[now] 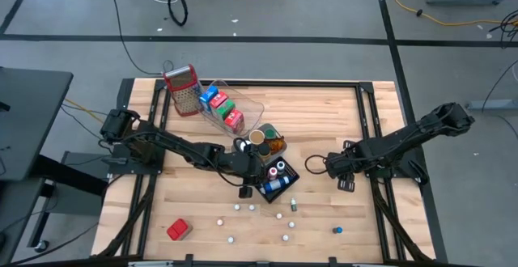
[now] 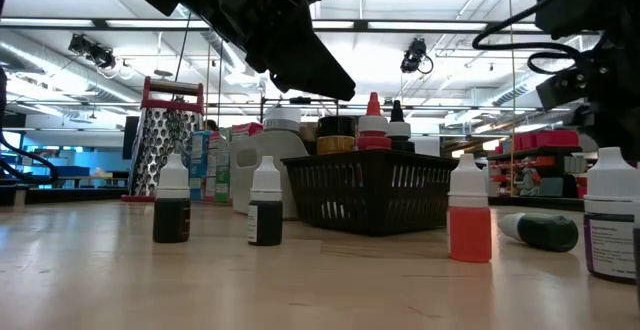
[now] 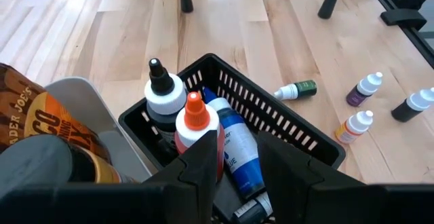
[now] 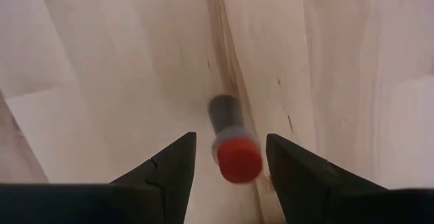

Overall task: Pick & Place Kitchen Items
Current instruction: Put the orange black food coloring into the black bin

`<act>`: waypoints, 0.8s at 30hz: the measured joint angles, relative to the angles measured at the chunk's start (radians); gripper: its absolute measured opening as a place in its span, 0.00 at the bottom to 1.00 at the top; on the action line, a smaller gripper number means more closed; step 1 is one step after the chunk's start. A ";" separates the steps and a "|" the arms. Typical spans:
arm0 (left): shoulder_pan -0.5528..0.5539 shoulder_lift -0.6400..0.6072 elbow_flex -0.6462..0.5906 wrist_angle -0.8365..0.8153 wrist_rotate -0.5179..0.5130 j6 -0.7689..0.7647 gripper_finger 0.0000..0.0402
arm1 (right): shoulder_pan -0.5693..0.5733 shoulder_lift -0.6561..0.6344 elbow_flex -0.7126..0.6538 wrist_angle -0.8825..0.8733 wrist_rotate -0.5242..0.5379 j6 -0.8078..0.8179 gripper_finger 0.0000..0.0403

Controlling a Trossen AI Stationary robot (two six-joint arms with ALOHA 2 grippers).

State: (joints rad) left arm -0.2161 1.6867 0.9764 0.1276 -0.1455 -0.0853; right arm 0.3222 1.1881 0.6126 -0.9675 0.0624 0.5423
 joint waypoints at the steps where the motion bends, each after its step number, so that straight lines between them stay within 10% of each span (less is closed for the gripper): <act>1: 0.000 0.000 0.000 0.000 0.000 0.000 0.29 | 0.000 0.000 0.000 0.013 0.000 0.000 0.47; 24: 0.000 0.000 0.000 -0.001 0.000 0.000 0.29 | 0.000 0.000 0.019 0.068 -0.069 0.004 0.20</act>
State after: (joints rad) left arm -0.2161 1.6867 0.9764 0.1265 -0.1455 -0.0856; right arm 0.3219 1.1881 0.6319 -0.8994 -0.0069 0.5467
